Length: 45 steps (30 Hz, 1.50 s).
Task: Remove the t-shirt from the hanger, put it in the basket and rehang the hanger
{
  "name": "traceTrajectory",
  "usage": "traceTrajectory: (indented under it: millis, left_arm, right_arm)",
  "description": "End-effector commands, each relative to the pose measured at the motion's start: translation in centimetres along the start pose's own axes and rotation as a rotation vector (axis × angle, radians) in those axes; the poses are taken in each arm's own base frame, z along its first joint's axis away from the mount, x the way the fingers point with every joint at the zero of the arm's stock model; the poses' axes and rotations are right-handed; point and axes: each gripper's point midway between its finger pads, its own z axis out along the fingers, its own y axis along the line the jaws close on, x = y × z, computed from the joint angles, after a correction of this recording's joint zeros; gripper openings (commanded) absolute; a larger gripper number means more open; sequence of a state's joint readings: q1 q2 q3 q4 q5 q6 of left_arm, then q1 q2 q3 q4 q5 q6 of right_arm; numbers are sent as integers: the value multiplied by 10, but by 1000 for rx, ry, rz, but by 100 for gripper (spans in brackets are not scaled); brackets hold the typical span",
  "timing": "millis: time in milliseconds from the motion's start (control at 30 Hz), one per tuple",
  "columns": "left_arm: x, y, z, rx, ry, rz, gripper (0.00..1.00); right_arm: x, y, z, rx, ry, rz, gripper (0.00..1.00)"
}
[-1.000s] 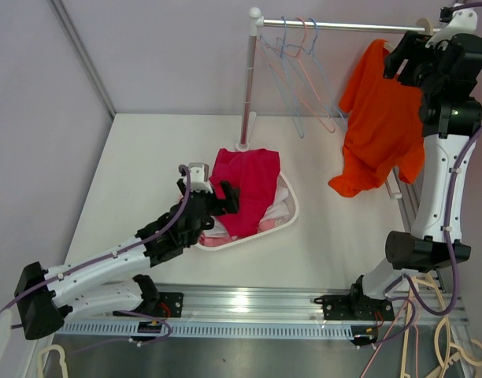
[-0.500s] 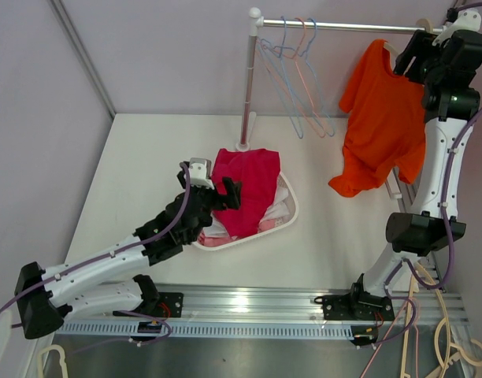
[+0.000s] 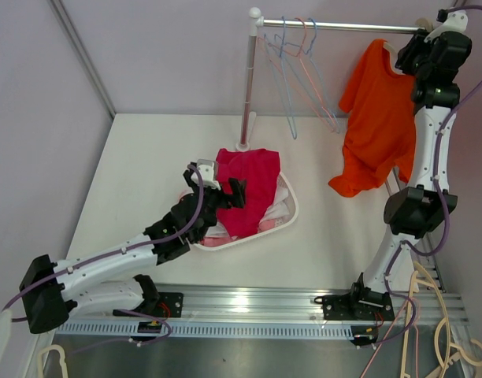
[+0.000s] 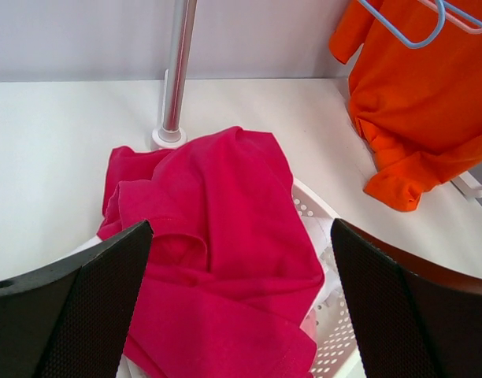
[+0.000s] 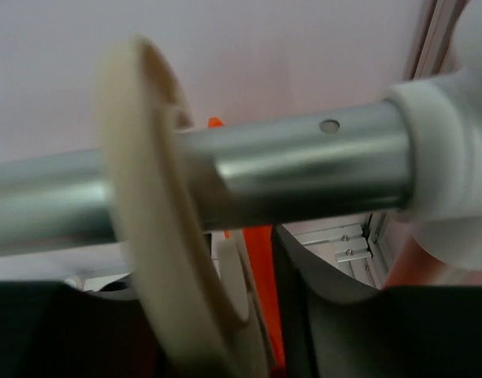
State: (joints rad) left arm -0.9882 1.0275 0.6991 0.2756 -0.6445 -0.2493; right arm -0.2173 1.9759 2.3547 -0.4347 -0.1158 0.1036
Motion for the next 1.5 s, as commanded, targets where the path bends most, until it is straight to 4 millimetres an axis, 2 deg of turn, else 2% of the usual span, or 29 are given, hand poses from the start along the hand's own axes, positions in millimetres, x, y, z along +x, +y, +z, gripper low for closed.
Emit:
traceTrajectory:
  millis: [0, 67, 100, 133, 300, 400, 433, 500, 533, 700, 767, 800, 833, 867, 900, 933, 967, 1000, 1033, 1067, 1100, 1133, 1167, 1233, 1267, 1333, 1367, 1433, 1467]
  left_arm:
    - [-13, -4, 2, 7, -55, -3, 99]
    - [-11, -3, 2, 4, -52, 0, 99]
    - [-10, -3, 2, 4, -50, -1, 99]
    - [-10, -2, 1, 3, -51, -4, 99]
    - [-9, -2, -1, 9, -44, -5, 99]
    - [-13, -2, -4, 19, -54, -16, 100]
    - [-15, -3, -4, 24, -60, -18, 100]
    - [-25, -3, -7, 32, -84, -14, 99]
    - [-30, -3, -8, 36, -98, -14, 99]
    - [-75, -2, -19, 53, -216, 45, 99]
    - [-96, -12, -21, 98, -250, 65, 99]
    - [-100, -16, -21, 118, -251, 118, 100]
    - [-120, -32, -23, 180, -278, 112, 99]
    - [-118, -40, -22, 221, -265, 136, 99]
    - [-119, -49, -23, 269, -259, 144, 99]
    - [-132, -61, -26, 321, -276, 136, 100]
    - [-126, -82, -29, 428, -254, 134, 99]
    - [-122, -92, -31, 479, -240, 130, 99]
    - [-124, -101, -36, 527, -246, 117, 99]
    - [-116, -118, -43, 625, -236, 127, 99]
    - [-117, -129, -48, 676, -244, 86, 100]
    - [-115, -136, -52, 713, -245, 85, 100]
    - [-113, -148, -59, 766, -243, 87, 99]
    - [-98, -170, -63, 864, -210, 103, 100]
    - [-91, -179, -64, 899, -188, 110, 99]
    - [-84, -201, -61, 967, -146, 108, 100]
    - [-86, -212, -64, 1008, -140, 103, 99]
    - [-70, -236, -70, 1118, -93, 92, 99]
    - [-74, -249, -78, 1166, -115, 82, 100]
  right_arm:
    - [-23, 4, 10, -53, -97, 1, 38]
    - [-21, 4, 13, -58, -98, -2, 21]
    - [-22, 5, 13, -61, -100, -6, 2]
    - [-22, 5, 13, -64, -100, -3, 0]
    - [-50, 15, -6, -97, -150, 6, 0]
    - [-80, 29, -32, -142, -204, -6, 0]
    - [-96, 34, -48, -153, -237, -16, 0]
    - [-104, 39, -61, -165, -259, -28, 0]
    - [-118, 44, -78, -177, -290, -40, 0]
    - [-126, 56, -107, -217, -298, -32, 0]
    - [-128, 56, -118, -204, -299, -14, 0]
    - [-116, 51, -116, -182, -257, 19, 0]
    - [-111, 45, -117, -142, -239, 45, 0]
    - [-98, 41, -121, -108, -191, 104, 0]
    - [-99, 36, -128, -68, -188, 110, 0]
    - [-85, 25, -128, 2, -152, 156, 0]
    - [-79, 23, -143, 36, -127, 176, 0]
    - [-75, 20, -150, 66, -116, 191, 0]
    - [-54, 13, -150, 102, -69, 210, 0]
    - [-48, 8, -157, 141, -64, 223, 0]
    - [-56, 10, -180, 145, -99, 228, 0]
    - [-51, 9, -186, 154, -98, 233, 0]
    - [-32, 4, -187, 175, -68, 245, 0]
    - [-30, 5, -206, 184, -76, 256, 0]
    - [-18, 4, -209, 189, -36, 255, 0]
    - [-9, 4, -211, 197, 1, 260, 0]
    - [-1, 3, -212, 202, 34, 261, 0]
    - [7, 8, -216, 187, 64, 274, 0]
    - [8, 10, -221, 184, 69, 283, 0]
